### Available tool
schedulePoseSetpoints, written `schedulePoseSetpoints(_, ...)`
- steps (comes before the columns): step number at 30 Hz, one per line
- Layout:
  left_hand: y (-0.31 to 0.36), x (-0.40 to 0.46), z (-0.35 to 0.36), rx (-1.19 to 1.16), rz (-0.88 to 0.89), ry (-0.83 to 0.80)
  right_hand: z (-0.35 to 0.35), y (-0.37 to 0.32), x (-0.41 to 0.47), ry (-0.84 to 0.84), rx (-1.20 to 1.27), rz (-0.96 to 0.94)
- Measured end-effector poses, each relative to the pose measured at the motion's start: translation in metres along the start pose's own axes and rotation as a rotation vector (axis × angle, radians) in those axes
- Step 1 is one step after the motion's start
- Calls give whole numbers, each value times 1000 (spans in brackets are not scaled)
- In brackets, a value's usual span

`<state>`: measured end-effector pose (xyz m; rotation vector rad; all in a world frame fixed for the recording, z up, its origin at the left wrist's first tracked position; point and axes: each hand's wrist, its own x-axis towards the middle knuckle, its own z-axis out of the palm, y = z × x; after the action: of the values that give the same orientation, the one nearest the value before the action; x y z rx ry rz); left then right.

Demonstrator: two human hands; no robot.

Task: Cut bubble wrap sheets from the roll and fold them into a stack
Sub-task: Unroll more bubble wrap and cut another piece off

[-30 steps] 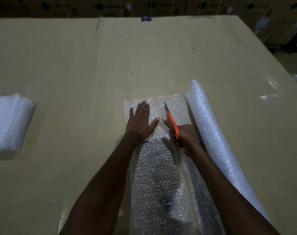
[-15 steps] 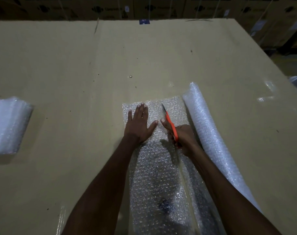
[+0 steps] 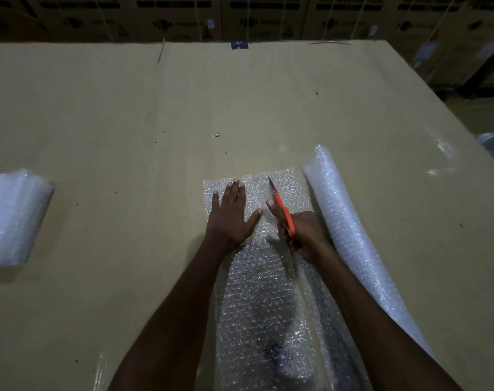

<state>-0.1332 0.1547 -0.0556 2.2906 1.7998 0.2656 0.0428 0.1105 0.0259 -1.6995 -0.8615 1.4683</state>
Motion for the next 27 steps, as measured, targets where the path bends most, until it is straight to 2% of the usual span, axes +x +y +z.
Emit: schedulePoseSetpoints(27,-3,-2,2,-3,6,-10,6,-14,12,-6,-23,17)
